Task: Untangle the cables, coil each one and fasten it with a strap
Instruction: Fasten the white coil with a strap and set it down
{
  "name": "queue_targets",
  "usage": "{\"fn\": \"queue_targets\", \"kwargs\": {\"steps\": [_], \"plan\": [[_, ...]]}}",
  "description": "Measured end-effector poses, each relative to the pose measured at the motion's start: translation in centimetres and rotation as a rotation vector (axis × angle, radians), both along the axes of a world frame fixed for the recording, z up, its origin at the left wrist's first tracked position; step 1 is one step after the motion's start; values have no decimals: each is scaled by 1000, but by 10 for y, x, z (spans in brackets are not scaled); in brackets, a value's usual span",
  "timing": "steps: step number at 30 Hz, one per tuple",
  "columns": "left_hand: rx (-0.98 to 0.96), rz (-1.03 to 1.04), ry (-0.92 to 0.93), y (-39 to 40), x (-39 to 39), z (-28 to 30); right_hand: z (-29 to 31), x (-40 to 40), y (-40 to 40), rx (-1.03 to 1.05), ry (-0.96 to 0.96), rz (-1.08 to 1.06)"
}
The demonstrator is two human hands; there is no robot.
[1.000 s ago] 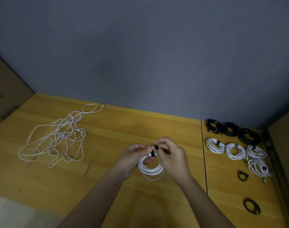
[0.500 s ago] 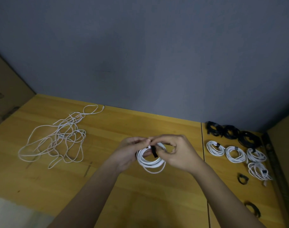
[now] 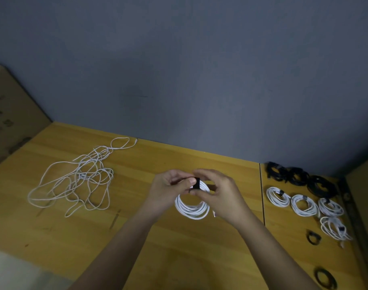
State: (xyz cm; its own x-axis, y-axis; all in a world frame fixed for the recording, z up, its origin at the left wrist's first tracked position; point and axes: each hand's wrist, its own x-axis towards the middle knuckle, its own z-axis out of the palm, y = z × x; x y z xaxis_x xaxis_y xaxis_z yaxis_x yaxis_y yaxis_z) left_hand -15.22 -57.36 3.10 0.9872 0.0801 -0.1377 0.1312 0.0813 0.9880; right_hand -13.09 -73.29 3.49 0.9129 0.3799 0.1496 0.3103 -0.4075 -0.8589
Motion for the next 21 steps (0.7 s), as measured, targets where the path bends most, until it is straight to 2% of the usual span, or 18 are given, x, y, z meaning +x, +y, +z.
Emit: {"fn": "queue_targets", "kwargs": {"steps": [2,6,8,11,18,21], "plan": [[56,-14,-44,-2,-1,2,-1,1,5,-108,-86,-3],[95,4,-103,0,-1,7,-4,1,9,-118,-162,-173],[147,4,-128,2,-2,8,-6,1,8,-105,-90,-229],[218,-13,-169,4,-4,8,-7,-1,8,23,72,-226],[206,-32,-248,6,-6,9,-3,-1,15,163,176,-188],[207,-29,-265,6,-6,8,-3,-2,18,186,139,-221]]}}
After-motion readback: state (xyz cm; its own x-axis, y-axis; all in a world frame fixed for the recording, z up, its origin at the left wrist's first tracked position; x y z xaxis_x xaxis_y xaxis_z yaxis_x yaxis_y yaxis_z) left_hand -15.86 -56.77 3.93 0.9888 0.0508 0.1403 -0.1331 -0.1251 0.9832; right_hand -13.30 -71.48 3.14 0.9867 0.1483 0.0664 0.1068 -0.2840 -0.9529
